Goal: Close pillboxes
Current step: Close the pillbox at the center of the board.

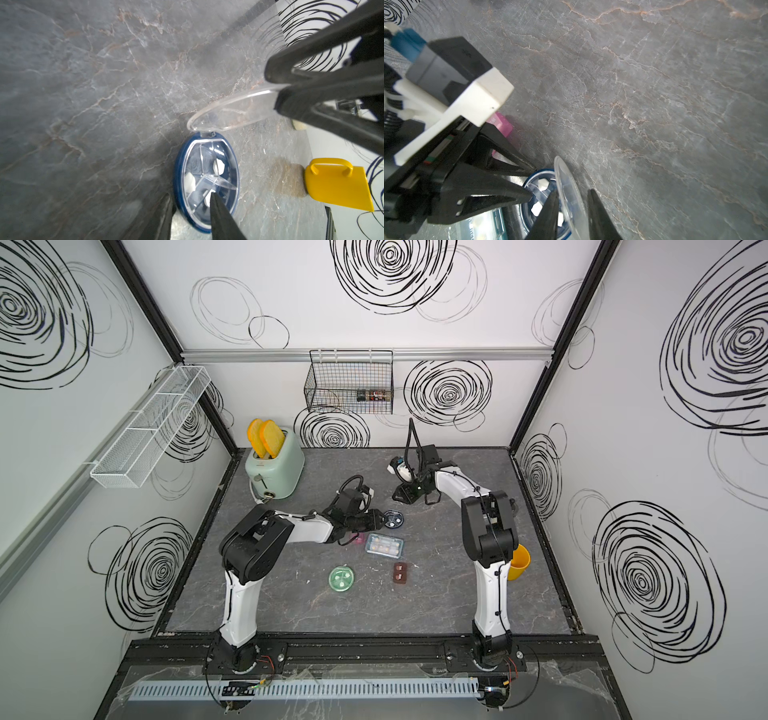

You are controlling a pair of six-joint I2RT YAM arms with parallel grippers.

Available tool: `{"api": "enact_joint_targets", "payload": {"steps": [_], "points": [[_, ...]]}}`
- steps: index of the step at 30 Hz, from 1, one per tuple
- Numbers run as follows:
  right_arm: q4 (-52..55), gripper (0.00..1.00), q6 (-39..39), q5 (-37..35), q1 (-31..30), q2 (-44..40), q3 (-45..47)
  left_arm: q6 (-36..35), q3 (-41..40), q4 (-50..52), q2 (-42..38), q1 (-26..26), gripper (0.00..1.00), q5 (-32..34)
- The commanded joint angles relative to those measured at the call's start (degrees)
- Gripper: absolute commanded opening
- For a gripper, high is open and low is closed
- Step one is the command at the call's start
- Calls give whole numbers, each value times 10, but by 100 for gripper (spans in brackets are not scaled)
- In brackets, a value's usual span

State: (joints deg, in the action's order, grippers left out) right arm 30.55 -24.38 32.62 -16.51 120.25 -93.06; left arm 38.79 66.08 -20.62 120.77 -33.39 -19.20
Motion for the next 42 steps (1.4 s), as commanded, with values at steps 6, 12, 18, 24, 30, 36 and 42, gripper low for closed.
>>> {"api": "enact_joint_targets", "payload": {"steps": [6,12,18,24,30,36,42], "points": [[2,27,-5,5,-10,-28,23,0,2,-2,23,-4,32,13],[-11,27,2,-6,-21,-57,47,2,2,-4,24,-8,31,20],[-17,27,8,-15,-32,-83,69,5,-1,-9,28,-11,29,24],[-23,27,15,-18,-38,-94,87,9,-2,-11,29,-14,26,29],[-37,27,28,-12,-42,-100,111,15,-2,-16,30,-16,24,35],[-62,27,44,8,-44,-113,144,18,-3,-20,28,-22,24,42],[-70,28,62,21,-44,-109,165,21,-20,-30,19,-17,24,46]]}}
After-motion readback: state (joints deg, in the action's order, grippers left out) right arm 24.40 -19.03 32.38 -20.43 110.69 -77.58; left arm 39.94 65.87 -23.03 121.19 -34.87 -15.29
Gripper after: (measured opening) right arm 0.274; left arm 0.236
